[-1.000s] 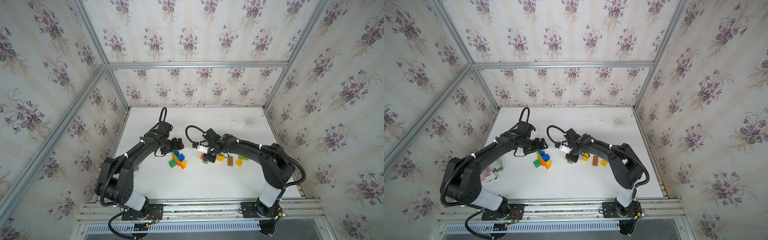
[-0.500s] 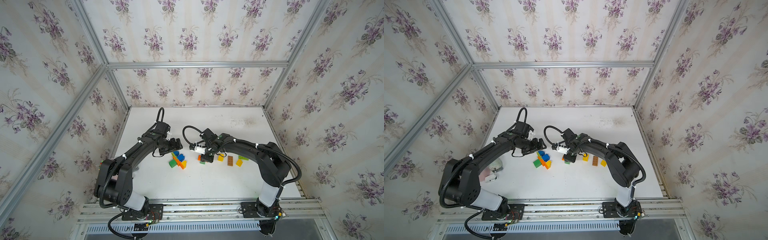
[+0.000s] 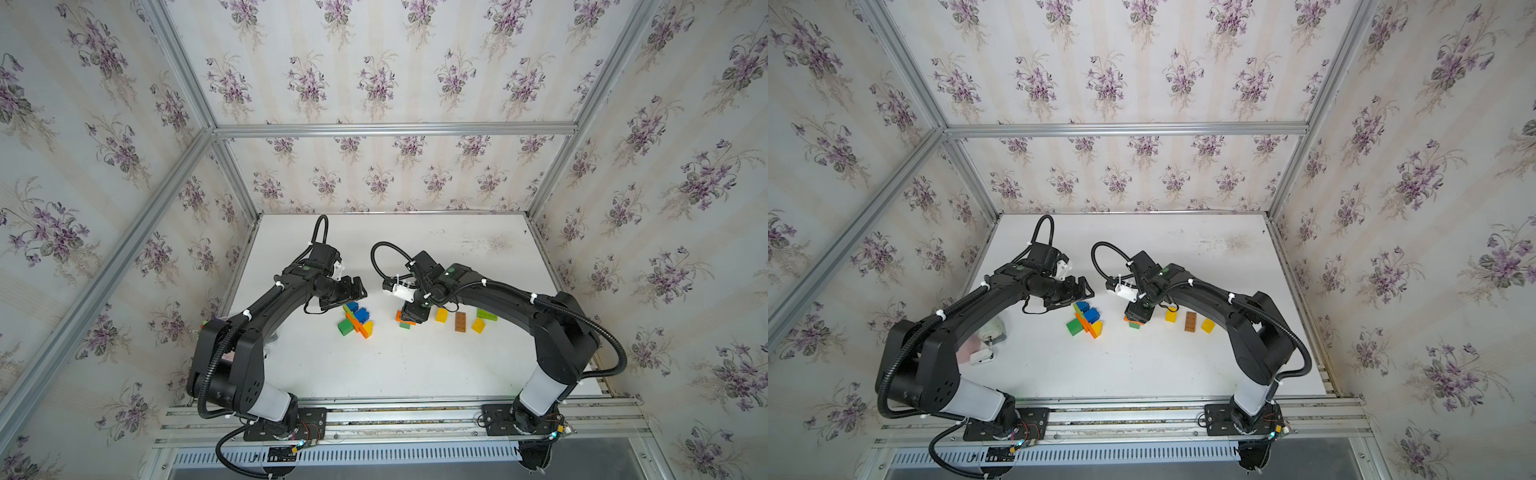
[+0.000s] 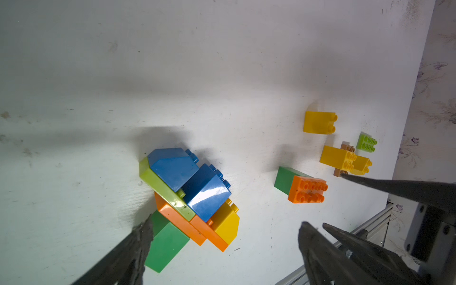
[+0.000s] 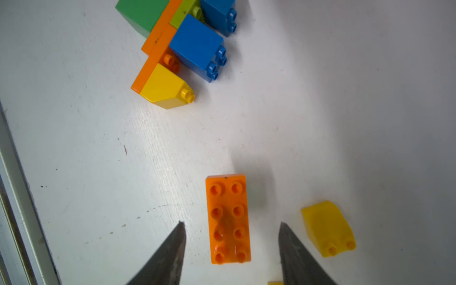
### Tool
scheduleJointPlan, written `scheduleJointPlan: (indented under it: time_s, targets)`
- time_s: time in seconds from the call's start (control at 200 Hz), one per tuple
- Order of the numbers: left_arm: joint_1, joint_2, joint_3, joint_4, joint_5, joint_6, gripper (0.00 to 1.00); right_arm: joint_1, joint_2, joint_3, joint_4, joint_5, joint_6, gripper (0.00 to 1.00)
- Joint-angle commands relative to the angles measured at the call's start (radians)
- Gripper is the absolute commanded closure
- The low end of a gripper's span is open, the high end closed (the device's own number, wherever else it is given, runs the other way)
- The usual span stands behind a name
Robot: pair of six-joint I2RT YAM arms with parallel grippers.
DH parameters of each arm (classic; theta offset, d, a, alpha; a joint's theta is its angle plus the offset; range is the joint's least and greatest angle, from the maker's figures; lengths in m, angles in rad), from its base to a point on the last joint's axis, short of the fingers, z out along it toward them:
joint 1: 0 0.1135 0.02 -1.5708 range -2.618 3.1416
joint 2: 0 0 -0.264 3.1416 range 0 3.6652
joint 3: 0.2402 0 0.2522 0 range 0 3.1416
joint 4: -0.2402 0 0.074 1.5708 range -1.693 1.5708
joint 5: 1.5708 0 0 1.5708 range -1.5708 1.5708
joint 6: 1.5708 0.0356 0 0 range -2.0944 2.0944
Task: Assemble a fork with lego
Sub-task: Assemble the lego brick with the lego brick, then pick up the lego brick from the center of the board.
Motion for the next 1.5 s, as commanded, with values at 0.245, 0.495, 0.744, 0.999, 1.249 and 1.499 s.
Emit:
scheduleJointPlan:
  time_s: [0.245, 0.495, 0.744, 0.999, 1.249, 1.499]
  targets:
    - [-0.02, -0.019, 0.009, 0.042, 0.028, 0.006, 0.07, -0.033, -0.265, -0.176, 0.212, 0.209, 0.34, 0.0]
    - [-0.085, -0.004, 0.038, 0.059, 0.025, -0.014, 0.07, -0.141, -0.409, -0.263, 0.214, 0.13, 0.532, 0.0]
    - [-0.148, 0.043, 0.064, 0.074, 0.023, -0.049, 0.07, -0.192, -0.446, -0.33, 0.177, 0.264, 0.663, 0.0]
    - [-0.209, 0.129, 0.079, 0.099, 0.036, -0.101, 0.07, -0.309, -0.389, -0.323, 0.042, 0.269, 0.778, 0.03]
    - [-0.242, 0.16, 0.079, 0.106, -0.005, -0.142, 0.09, -0.333, -0.282, -0.327, -0.033, 0.289, 0.864, 0.27]
    - [-0.248, 0.193, 0.085, 0.115, 0.005, -0.153, 0.1, -0.334, -0.17, -0.316, -0.033, 0.304, 0.894, 0.31]
